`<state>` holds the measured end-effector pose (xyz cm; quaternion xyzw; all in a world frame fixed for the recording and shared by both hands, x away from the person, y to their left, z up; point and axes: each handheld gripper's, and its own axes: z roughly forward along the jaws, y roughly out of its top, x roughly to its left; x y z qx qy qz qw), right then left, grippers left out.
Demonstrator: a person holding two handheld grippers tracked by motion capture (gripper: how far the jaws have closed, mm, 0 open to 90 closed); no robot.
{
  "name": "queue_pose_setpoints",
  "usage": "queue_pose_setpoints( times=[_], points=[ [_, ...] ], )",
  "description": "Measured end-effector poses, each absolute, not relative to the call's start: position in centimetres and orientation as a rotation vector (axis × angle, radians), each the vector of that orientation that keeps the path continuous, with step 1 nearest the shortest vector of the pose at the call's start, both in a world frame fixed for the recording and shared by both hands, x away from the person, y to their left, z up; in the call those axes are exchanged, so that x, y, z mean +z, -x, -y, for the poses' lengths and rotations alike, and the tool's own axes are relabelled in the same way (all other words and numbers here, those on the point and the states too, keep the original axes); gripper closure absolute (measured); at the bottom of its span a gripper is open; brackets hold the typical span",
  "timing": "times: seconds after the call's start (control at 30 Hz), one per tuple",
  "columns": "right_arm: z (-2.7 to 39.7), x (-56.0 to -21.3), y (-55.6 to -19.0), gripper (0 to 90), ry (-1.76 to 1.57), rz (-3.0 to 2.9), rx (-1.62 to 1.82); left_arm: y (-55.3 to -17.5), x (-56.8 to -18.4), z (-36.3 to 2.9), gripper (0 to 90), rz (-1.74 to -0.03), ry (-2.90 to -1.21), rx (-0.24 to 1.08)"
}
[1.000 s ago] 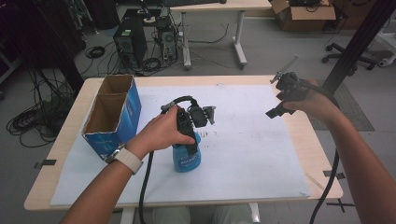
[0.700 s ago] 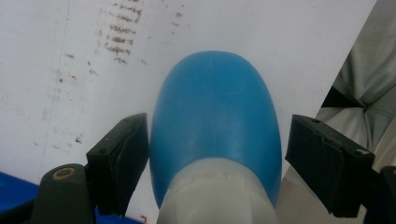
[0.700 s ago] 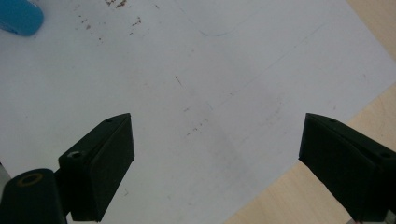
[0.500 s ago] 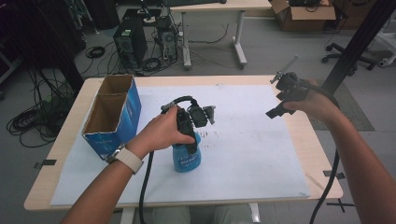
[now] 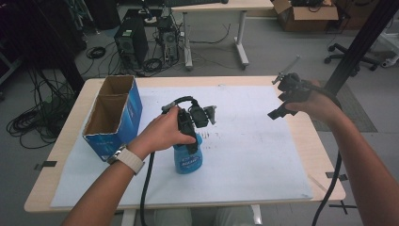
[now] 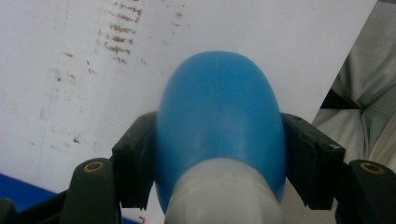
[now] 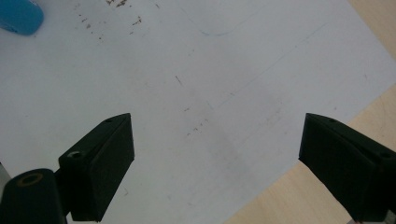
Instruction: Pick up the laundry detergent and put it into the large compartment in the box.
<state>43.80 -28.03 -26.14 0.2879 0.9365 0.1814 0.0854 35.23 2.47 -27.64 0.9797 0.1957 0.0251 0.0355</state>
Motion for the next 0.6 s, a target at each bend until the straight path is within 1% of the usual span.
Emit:
queue_pose_setpoints(
  times=[0.07,0.4,0.6],
  points=[
    [28.05,-26.13,-43.81,10.4,-0.858,-2.792,0.542,-35.27,-27.62,-2.53,37.0,-0.606,-3.005,0.082],
    [27.99,-26.30,-43.80,10.4,-0.856,-2.795,0.544,-35.25,-27.58,-2.73,37.6,-0.624,-2.983,0.083],
    [27.91,-26.45,-43.80,10.4,-0.858,-2.798,0.541,-35.37,-27.16,-3.06,37.8,-0.683,-2.960,0.081]
  ],
)
